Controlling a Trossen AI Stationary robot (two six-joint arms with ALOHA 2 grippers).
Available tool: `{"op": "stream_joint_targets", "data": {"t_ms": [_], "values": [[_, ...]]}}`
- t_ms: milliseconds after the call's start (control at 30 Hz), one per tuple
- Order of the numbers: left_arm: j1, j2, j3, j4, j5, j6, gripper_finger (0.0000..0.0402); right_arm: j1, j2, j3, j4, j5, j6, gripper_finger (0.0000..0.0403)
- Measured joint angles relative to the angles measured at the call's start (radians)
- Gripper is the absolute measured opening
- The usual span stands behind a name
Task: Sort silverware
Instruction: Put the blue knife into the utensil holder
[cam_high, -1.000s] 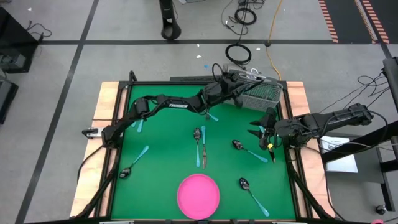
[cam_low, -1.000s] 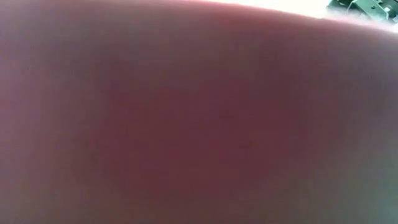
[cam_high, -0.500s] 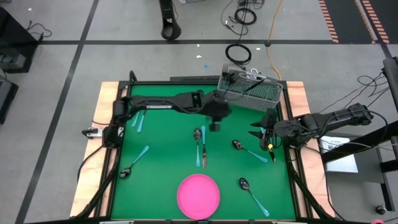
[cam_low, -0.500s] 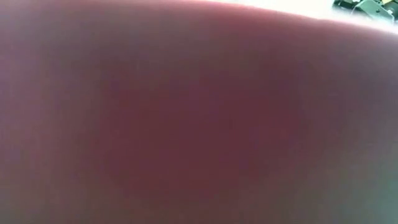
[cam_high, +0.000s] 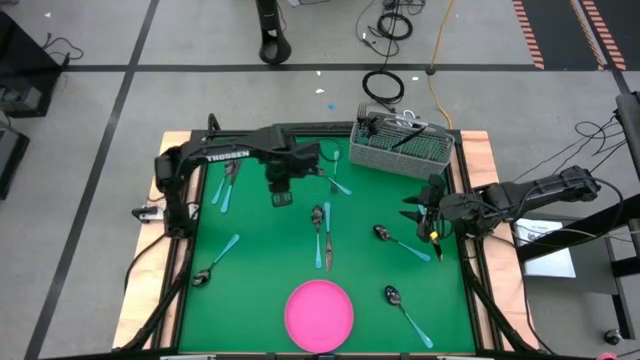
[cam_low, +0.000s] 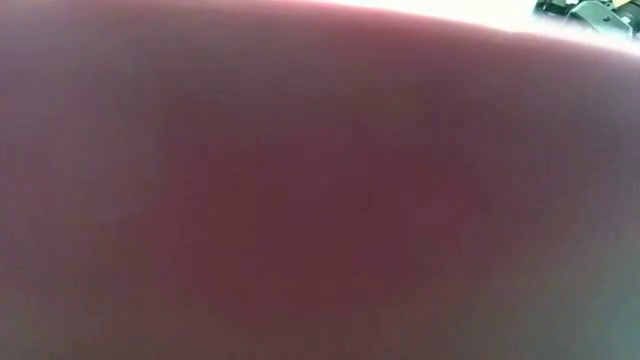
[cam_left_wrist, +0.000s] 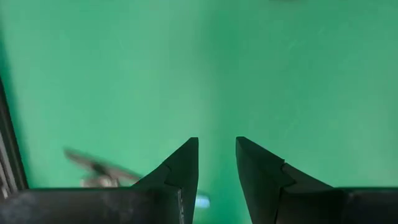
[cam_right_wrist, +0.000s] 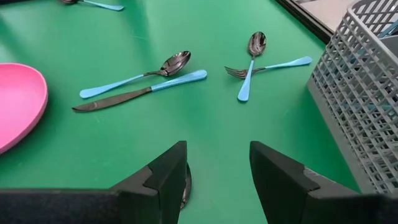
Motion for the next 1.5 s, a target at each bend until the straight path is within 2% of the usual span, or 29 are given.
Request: {"op": "stream_joint_targets", "data": {"t_ms": [133, 333, 467, 600, 967, 1333, 1500], "values": [[0.034, -0.052, -0.149, -0.008, 0.002, -0.032, 0.0109, 0.0, 0.017, 0.0, 0.0, 0.0, -0.001, 0.0164], [0.155, -0.073, -0.36, -0.011, 0.007, -0.186, 0.0109, 0.0, 0.045, 0.0, 0.0, 0.0, -0.001, 0.0164], [0.246, -0.071, -0.474, 0.068, 0.053, -0.262, 0.0109, 0.0, 0.059, 0.0, 0.002, 0.0, 0.0, 0.0164], [0.34, -0.071, -0.553, 0.074, 0.034, -0.303, 0.0109, 0.0, 0.063, 0.0, 0.003, 0.0, 0.006, 0.0164], [0.495, -0.07, -0.608, 0.202, 0.009, -0.272, 0.0109, 0.0, 0.063, 0.0, 0.004, 0.0, 0.005, 0.0164], [0.542, -0.07, -0.609, 0.233, 0.006, -0.252, 0.0109, 0.0, 0.063, 0.0, 0.001, 0.0, -0.003, 0.0164], [0.561, -0.07, -0.655, 0.261, 0.006, -0.25, 0.0109, 0.0, 0.063, 0.0, 0.0, 0.0, -0.003, 0.0164]]}}
